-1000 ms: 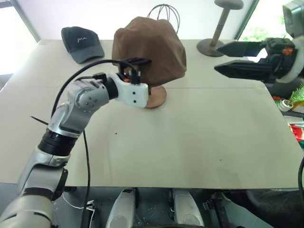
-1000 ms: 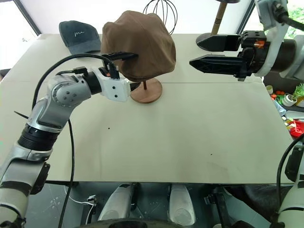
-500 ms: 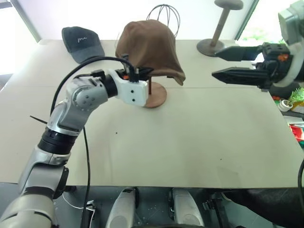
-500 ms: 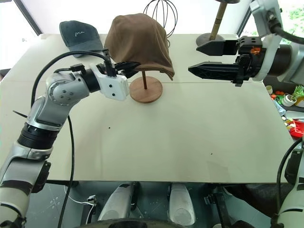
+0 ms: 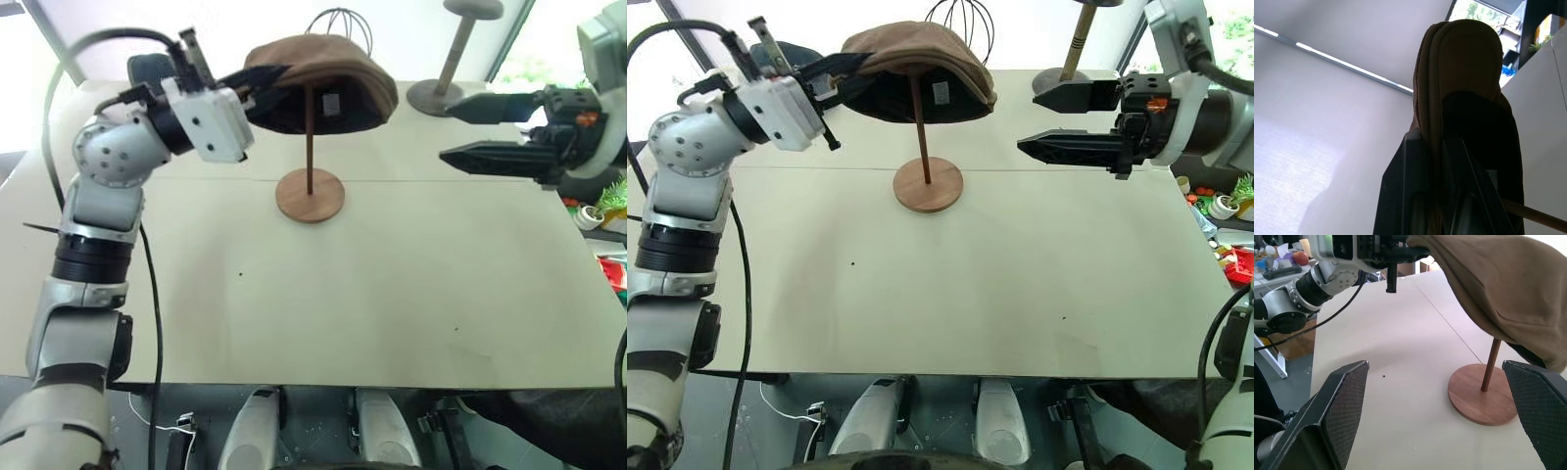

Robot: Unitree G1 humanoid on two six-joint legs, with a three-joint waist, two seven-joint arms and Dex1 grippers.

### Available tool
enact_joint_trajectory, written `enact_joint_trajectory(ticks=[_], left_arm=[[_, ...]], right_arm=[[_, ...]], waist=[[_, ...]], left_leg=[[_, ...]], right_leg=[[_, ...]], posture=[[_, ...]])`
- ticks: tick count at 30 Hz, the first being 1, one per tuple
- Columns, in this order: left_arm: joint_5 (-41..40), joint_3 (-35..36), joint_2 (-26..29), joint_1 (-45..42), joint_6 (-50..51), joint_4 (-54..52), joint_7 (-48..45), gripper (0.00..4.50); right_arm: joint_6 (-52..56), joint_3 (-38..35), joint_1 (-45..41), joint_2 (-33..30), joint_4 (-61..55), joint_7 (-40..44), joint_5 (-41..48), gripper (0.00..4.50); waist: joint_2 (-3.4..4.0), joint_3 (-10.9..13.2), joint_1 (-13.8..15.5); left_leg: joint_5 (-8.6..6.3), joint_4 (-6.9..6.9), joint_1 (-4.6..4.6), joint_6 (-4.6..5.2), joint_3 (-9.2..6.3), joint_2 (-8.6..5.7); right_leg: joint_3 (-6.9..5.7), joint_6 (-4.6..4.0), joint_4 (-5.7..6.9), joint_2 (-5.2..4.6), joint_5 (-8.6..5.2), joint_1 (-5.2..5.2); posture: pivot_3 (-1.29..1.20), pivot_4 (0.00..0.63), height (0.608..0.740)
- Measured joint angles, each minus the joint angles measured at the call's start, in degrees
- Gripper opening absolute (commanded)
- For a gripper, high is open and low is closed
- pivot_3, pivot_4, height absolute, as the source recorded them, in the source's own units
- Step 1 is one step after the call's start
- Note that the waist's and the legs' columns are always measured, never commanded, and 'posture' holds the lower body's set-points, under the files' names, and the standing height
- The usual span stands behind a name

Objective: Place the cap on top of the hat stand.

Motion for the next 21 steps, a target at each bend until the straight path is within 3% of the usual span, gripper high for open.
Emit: enact_joint_trajectory(ticks=[12, 21], left_arm=[[-10.7, 4.2, 4.4, -2.3, -20.0, 18.4, -13.6, 0.03], [-15.3, 3.5, 4.4, 4.3, -29.1, 19.3, -20.1, 0.03]], right_arm=[[-0.1, 1.7, -1.2, -1.0, 1.0, 1.6, -2.2, 4.5], [3.0, 1.5, -6.7, -1.9, 2.5, 1.7, -1.8, 4.5]], waist=[[0.0, 0.0, 0.0], [0.0, 0.0, -0.3]], left_leg=[[0.0, 0.0, -0.05, 0.0, 0.01, 0.0], [0.0, -0.02, -0.13, 0.0, 0.01, 0.04]], right_leg=[[0.0, -0.01, 0.01, 0.01, 0.01, -0.05], [0.01, -0.05, 0.03, 0.0, 0.04, -0.2]], posture=[[0.0, 0.15, 0.74], [0.0, 0.15, 0.74]])
